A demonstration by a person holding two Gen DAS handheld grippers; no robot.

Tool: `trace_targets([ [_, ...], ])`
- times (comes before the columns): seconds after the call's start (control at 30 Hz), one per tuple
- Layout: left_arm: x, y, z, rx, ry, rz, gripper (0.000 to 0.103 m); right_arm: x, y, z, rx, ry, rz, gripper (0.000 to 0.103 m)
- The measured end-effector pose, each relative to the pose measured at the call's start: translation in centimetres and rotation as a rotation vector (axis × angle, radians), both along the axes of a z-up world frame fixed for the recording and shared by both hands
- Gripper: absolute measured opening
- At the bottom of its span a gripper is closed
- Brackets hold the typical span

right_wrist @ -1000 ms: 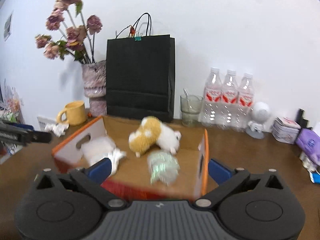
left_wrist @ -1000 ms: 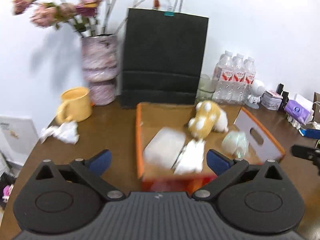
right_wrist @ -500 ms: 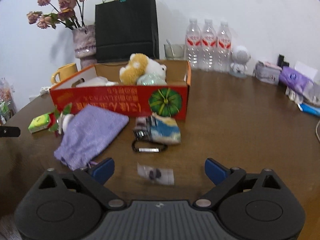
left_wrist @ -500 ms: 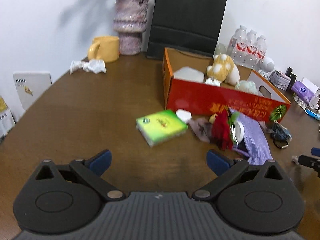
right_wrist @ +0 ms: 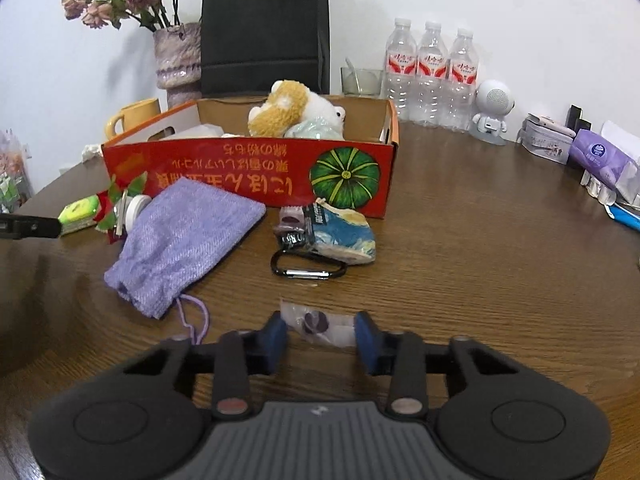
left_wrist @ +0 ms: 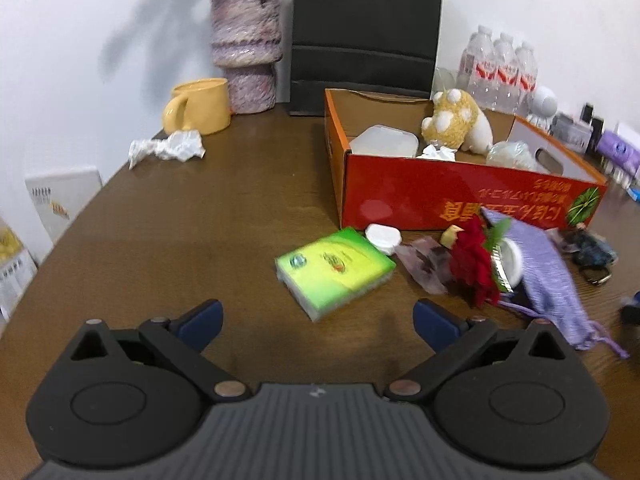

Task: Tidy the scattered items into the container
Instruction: 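Grasp the small clear packet with the right gripper while the left grasps the green tissue pack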

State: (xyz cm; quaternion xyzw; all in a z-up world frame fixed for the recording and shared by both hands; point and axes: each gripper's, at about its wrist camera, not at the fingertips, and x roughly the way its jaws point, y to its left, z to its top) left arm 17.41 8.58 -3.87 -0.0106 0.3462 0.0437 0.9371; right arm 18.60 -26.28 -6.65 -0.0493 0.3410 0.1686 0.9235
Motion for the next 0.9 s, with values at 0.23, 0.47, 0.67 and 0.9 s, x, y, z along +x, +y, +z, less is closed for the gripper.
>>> trace_targets([
  [0.23, 3.3, 0.2, -1.3, 0.07, 0.019, -0.089, 0.103, 0.4, -0.1, 0.1, 0.028, 0.005, -0.034, 0.01],
  [0.47, 4.8, 0.6, -1.9, 0.119, 0.002, -0.165, 0.098, 0.6, 0.1, 0.1, 0.036, 0.009, -0.052, 0.01],
  [0.67, 3.8, 0.5, -1.4, 0.053, 0.006, -0.189, 0.047, 0.6, 0.2, 0.1, 0.043, 0.009, -0.059, 0.01],
  [0.9, 0.5, 0.3, -0.3, 0.02, -0.035, -0.118, 0.046, 0.1, -0.1, 0.7, 0.063, -0.014, -0.055, 0.006],
])
